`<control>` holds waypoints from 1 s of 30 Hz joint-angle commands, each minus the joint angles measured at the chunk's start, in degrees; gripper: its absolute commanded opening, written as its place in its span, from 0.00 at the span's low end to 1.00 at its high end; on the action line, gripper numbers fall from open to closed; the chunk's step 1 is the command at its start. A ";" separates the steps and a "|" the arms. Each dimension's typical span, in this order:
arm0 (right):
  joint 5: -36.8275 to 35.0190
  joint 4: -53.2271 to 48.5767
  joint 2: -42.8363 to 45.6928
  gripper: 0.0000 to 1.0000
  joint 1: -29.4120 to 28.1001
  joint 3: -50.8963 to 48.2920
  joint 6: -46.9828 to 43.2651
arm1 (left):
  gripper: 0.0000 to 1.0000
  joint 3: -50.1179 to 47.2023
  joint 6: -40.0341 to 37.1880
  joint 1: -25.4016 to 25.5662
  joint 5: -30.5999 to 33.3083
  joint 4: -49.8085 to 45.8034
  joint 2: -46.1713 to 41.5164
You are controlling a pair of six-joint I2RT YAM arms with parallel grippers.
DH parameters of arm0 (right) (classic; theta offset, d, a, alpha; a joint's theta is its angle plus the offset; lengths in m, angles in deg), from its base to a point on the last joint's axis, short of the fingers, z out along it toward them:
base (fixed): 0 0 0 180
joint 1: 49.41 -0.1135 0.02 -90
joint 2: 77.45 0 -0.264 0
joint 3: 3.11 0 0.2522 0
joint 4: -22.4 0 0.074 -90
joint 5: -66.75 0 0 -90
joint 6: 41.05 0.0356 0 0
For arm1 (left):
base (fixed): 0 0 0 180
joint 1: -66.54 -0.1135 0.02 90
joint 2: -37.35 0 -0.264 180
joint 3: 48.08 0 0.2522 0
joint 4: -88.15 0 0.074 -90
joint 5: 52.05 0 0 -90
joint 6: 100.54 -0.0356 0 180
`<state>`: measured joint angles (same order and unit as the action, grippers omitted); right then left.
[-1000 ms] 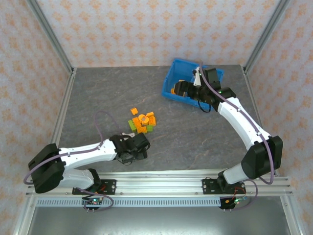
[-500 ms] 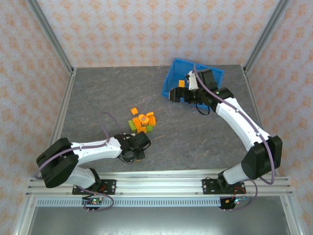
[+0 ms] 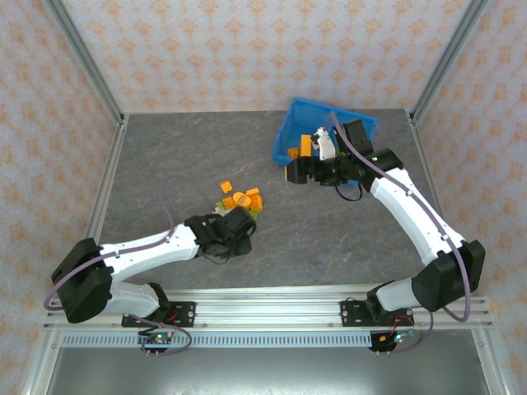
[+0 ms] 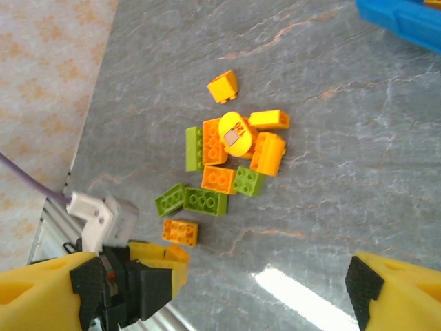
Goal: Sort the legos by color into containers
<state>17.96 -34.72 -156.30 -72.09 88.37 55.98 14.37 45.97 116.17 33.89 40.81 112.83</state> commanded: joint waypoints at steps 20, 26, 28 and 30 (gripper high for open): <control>-18.21 8.59 17.56 0.93 -0.43 -7.98 8.39 | 0.23 86.03 -29.60 -14.51 6.68 -2.59 59.51; -18.62 7.86 18.54 0.94 -0.42 -9.15 8.50 | 0.26 96.90 -30.34 -15.21 10.71 -3.08 69.96; -18.57 7.97 18.94 0.93 -0.37 -9.49 8.76 | 0.28 96.99 -30.30 -15.43 10.04 -2.18 71.30; -18.56 8.40 19.39 0.94 -0.36 -9.90 9.00 | 0.35 97.12 -30.79 -15.44 9.08 -1.62 71.92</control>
<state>0.67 -27.72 -138.51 -72.26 79.38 64.04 109.23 16.73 101.37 41.43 40.55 184.13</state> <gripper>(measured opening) 0.935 0.329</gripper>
